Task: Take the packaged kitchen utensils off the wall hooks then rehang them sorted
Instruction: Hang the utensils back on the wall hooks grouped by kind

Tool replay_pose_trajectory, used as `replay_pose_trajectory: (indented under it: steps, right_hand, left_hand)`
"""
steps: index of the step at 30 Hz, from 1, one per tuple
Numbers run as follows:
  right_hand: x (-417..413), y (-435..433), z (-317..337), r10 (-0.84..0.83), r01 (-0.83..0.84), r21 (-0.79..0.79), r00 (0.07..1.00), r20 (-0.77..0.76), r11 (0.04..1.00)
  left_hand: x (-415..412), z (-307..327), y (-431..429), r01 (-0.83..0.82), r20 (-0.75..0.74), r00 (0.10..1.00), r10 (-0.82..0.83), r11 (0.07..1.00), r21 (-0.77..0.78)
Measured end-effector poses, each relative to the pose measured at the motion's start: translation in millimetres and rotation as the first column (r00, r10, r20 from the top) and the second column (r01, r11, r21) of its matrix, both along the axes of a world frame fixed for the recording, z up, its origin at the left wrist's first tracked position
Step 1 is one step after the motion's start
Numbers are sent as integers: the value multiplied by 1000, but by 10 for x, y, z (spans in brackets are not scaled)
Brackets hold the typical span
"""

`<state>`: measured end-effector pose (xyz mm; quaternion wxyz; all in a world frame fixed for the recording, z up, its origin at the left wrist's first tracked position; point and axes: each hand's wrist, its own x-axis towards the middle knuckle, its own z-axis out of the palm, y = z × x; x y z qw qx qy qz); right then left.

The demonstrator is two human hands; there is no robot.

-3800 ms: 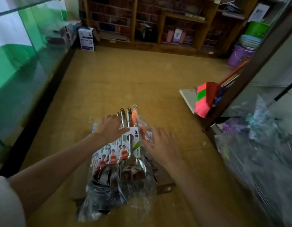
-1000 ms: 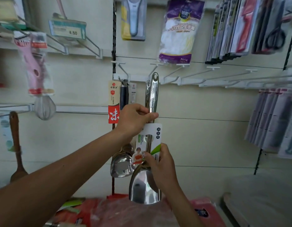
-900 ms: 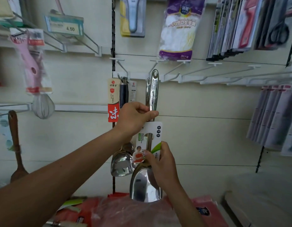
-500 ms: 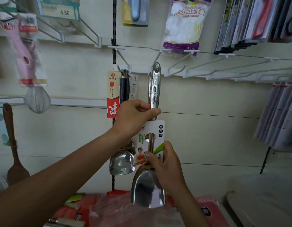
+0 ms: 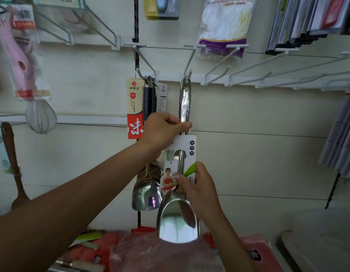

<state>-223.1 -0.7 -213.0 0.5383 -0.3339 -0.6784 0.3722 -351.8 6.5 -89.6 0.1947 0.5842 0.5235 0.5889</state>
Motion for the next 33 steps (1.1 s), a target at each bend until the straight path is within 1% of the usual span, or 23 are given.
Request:
replay_pose_trajectory:
  steps: [4,8,12,14,17,19,21,23,24,25,27,29,30,31,33]
  right_hand:
    - [-128,419,6,-49,47,39,998,42,998]
    - [-220,819,-8,-35,35,-1,999,9,999]
    - [-244,1143,-27,-90,91,-20,994,63,996]
    - [-264,1246,-28,-101,105,-51,992,73,993]
    - [-301,1330,-31,-115,116,-96,993,14,989]
    - [-314,1331,-55,-148,146,-95,989,-12,985]
    - [-319,1295,-78,-215,213,-71,976,-21,975]
    - [-292,1215,-88,-301,302,-31,953,17,953]
    - [-273,1169,-95,-338,338,-10,940,44,941]
    - [-254,1111,-97,-368,367,21,928,66,930]
    - [-222,954,-111,-402,390,122,911,95,912]
    - [-185,798,-148,-416,382,222,900,132,897]
    - [-158,730,-164,-429,378,262,886,178,888]
    - [-129,674,-185,-450,373,305,859,243,876]
    - [-70,575,-193,-515,359,417,778,361,835]
  left_hand:
    - [-34,39,356,-57,-30,998,57,998,-23]
    - [-39,78,667,-131,-63,990,128,990,-53]
    - [-1,74,884,-200,-72,978,194,976,-83]
    - [15,60,979,-209,-62,977,204,974,-87]
    - [54,25,1086,-228,-40,973,226,972,-58]
    - [86,3,1112,-239,-20,971,239,970,-40]
    - [85,-17,1096,-223,19,974,224,974,-46]
    - [71,-55,1041,-170,54,983,174,982,-80]
    - [71,-84,989,-151,44,987,154,985,-81]
    - [77,-114,909,-145,-4,989,145,987,-65]
    - [92,-199,662,-142,-166,976,144,990,21]
    - [33,-296,305,-72,-351,929,119,987,144]
    - [-59,-359,109,-29,-457,882,117,980,195]
    - [-195,-433,-107,-1,-571,809,138,972,234]
    - [-604,-608,-504,14,-763,602,234,953,303]
